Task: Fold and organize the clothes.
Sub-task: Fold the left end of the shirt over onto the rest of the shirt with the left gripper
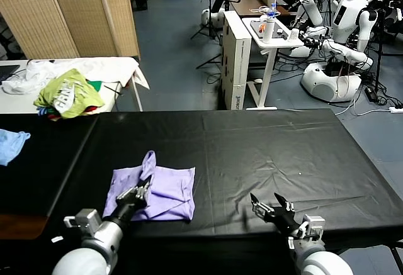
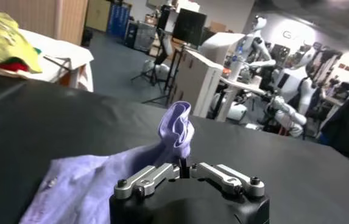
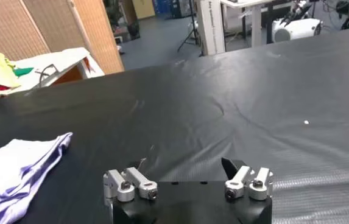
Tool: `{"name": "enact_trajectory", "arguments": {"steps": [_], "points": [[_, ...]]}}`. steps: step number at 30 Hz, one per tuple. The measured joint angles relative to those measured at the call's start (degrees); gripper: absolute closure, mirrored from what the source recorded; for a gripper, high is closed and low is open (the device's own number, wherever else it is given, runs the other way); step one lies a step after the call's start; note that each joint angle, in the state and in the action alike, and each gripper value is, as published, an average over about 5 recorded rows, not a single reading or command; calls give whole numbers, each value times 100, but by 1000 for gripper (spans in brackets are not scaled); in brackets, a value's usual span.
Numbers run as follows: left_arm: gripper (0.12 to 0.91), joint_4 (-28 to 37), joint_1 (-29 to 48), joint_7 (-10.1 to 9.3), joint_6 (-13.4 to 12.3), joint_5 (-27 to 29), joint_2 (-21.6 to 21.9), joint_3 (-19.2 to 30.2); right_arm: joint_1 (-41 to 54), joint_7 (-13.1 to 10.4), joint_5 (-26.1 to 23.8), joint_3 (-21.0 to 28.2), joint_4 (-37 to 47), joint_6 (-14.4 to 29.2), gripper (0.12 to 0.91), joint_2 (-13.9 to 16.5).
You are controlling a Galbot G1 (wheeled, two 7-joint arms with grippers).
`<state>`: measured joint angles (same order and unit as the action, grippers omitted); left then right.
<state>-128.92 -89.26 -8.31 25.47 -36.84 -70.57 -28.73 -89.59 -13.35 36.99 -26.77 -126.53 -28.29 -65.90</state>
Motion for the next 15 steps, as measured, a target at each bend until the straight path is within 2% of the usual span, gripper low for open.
{"name": "enact_trajectory", "arguments": {"steps": [15], "points": [[846, 295, 165, 17, -23, 270, -273, 345, 14, 3, -80, 127, 65, -30, 118, -65]]}}
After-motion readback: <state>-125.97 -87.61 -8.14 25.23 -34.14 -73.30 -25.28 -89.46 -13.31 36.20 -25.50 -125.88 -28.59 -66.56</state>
